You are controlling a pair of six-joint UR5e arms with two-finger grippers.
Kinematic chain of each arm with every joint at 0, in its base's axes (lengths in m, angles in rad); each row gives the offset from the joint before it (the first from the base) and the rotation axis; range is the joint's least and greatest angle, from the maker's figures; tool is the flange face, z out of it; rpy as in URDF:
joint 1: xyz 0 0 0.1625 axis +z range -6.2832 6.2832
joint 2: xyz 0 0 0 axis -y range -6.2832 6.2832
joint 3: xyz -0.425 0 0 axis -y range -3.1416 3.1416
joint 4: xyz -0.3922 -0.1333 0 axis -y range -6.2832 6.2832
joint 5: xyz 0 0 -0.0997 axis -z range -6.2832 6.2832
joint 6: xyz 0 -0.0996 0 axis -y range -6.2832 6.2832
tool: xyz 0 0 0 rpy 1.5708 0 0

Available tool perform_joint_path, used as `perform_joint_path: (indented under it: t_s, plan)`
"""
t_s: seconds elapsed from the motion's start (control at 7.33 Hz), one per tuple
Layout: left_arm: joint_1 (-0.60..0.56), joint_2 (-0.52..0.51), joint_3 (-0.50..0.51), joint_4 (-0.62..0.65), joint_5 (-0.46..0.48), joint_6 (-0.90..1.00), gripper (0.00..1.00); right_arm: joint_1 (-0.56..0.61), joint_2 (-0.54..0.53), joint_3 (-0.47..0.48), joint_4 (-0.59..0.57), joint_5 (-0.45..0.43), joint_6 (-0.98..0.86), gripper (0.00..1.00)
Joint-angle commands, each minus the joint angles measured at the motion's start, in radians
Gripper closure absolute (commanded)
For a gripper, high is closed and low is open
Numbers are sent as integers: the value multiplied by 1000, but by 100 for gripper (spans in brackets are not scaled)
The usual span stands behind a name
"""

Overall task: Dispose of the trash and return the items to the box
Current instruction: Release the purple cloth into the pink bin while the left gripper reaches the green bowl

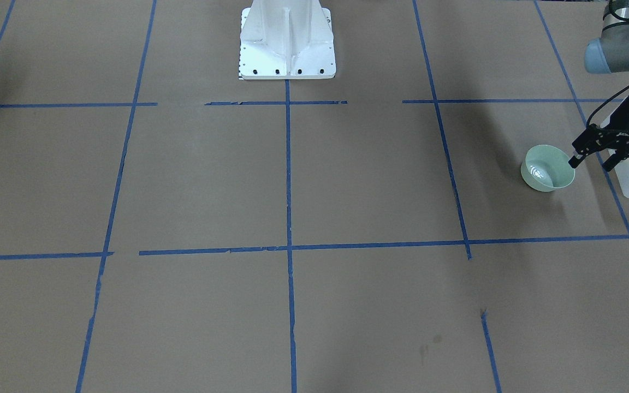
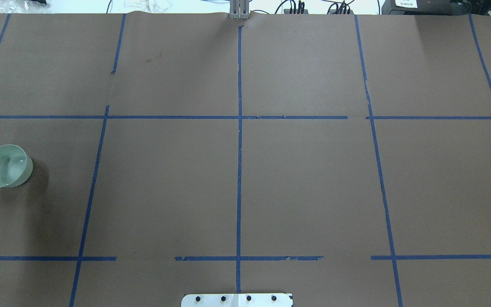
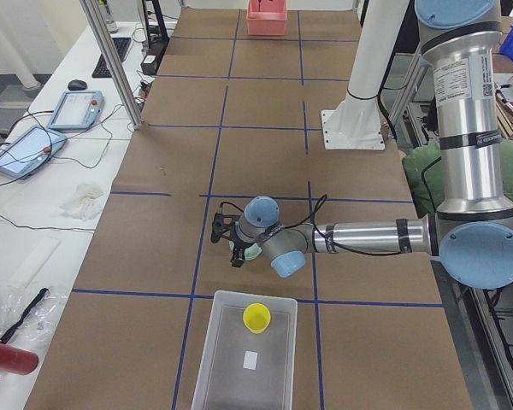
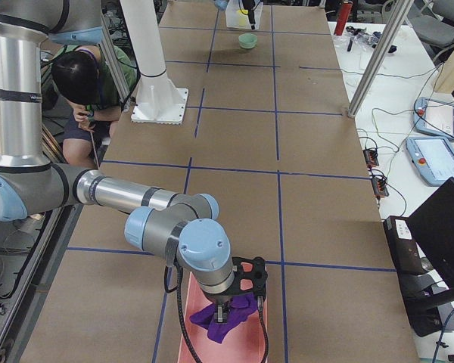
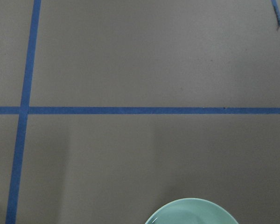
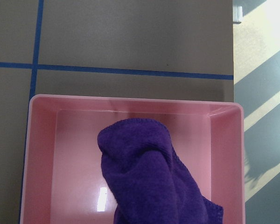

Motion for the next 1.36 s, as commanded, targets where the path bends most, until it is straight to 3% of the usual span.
perform_joint_path:
  t_s: [0.0, 0.14, 0.68, 0.95, 1.23]
  plan:
    - [32, 1, 21, -6, 7, -4, 0, 0, 1, -35, 3, -4, 7, 68]
    - [46, 1, 23, -6, 7, -4, 0, 0, -2, -40, 6, -5, 9, 1]
    - [86, 1, 43, -7, 35, 2, 10, 0, 1, -27, 2, -18, 12, 0]
    - [116, -1, 67, -6, 35, -1, 28, 0, 1, -8, -1, 1, 17, 0]
    - [120, 1, 64, -6, 35, -9, 100, -3, 2, 93, -100, 49, 18, 0]
